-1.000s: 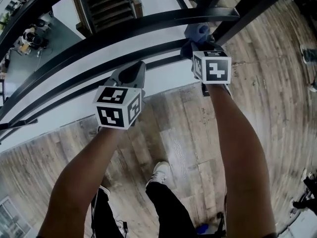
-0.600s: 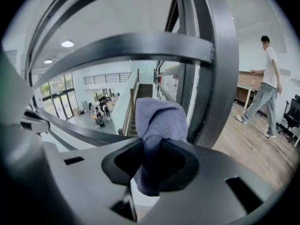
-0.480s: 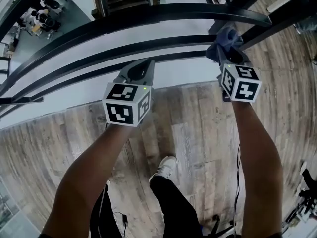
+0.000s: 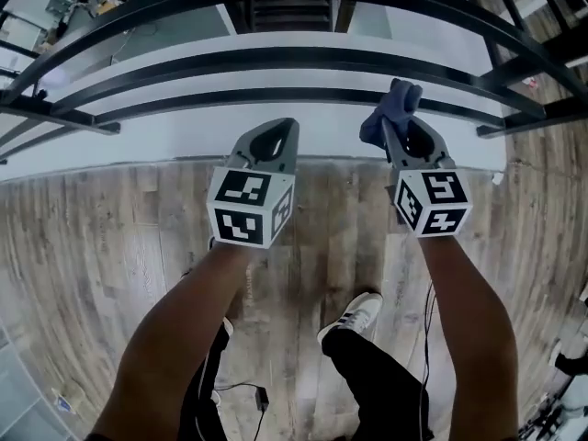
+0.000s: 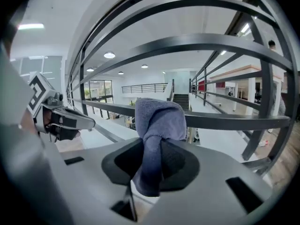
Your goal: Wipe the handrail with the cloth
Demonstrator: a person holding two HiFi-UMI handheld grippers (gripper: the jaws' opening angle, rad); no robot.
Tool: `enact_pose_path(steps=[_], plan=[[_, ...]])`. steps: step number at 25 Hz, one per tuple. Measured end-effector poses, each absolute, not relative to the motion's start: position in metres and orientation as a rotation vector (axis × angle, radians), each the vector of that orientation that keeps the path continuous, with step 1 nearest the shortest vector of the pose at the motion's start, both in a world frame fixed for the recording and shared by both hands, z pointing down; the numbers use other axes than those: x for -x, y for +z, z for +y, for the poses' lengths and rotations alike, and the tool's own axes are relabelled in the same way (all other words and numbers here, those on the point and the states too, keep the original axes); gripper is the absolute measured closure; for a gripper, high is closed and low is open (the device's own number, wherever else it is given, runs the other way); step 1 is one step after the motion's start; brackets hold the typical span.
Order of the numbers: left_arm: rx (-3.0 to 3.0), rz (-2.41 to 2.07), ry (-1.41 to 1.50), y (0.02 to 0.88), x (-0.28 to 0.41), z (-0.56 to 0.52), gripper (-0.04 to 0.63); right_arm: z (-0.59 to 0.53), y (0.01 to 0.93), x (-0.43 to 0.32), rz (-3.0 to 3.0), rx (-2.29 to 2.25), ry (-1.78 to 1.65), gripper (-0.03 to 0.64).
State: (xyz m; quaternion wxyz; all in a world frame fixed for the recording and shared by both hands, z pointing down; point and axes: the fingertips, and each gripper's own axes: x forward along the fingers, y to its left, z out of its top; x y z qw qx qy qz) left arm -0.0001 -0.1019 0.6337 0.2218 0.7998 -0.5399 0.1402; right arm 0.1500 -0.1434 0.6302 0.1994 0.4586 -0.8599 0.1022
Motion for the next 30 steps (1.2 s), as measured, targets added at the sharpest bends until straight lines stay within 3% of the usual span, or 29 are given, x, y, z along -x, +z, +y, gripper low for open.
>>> enact_pose_path(steps=[9, 15, 21, 30], plan=[[-1.982, -1.8, 0.436, 0.674, 0.319, -0.032, 0.597, -0.112, 0.684, 0.163, -2.529, -1.034, 0.366, 0.52], [-1.856, -1.916, 0.448, 0.694, 0.482, 0.0, 0.597, -0.093, 0.715, 0.327, -2.547, -0.897, 0.385, 0.52], [-1.802, -1.946, 0.403, 0.706, 0.573, 0.013, 0.597, -0.093, 0.736, 0.439, -2.531, -0.843, 0.413, 0.52], [-1.767, -1.964, 0.377, 0.724, 0.649, 0.013, 0.597, -0.098, 0.753, 0.569, -2.522, -0.744, 0.451, 0.52]])
